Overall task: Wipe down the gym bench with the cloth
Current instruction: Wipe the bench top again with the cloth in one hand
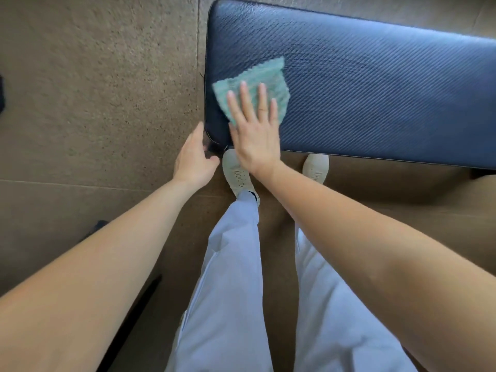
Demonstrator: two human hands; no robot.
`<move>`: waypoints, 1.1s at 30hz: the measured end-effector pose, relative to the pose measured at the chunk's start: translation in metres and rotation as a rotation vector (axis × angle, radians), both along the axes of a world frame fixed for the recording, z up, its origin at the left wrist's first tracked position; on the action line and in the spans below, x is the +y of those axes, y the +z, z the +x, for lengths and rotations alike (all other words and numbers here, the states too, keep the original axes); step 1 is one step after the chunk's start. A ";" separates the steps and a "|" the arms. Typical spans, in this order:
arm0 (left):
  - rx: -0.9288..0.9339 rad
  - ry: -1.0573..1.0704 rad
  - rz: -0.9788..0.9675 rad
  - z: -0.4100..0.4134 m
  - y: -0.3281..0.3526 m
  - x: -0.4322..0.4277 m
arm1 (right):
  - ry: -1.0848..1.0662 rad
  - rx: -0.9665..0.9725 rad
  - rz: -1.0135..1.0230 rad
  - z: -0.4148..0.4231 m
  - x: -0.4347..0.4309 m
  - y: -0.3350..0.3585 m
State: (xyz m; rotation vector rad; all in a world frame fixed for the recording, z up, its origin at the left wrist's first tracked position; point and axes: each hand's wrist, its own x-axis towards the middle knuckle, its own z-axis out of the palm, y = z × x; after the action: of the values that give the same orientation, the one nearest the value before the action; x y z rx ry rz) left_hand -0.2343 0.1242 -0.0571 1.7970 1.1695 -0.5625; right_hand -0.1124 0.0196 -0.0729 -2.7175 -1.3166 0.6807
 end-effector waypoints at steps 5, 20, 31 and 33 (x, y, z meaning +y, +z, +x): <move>0.096 0.065 0.065 -0.030 0.005 -0.002 | 0.400 0.005 0.024 -0.033 0.001 -0.012; -0.045 0.369 -0.084 -0.025 0.021 -0.011 | -0.452 -0.066 -0.083 0.155 -0.017 -0.007; -0.125 0.454 0.061 -0.024 0.065 0.002 | 0.632 0.294 -0.007 -0.009 0.013 0.005; -0.117 0.381 0.066 -0.021 0.087 0.002 | 0.407 0.558 -0.012 -0.014 -0.003 0.026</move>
State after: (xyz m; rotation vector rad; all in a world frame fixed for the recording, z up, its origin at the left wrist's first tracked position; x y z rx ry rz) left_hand -0.2555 0.1258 0.0294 1.5816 1.4155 -0.1961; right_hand -0.1268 0.0169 -0.0465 -2.0263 -1.6888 1.3506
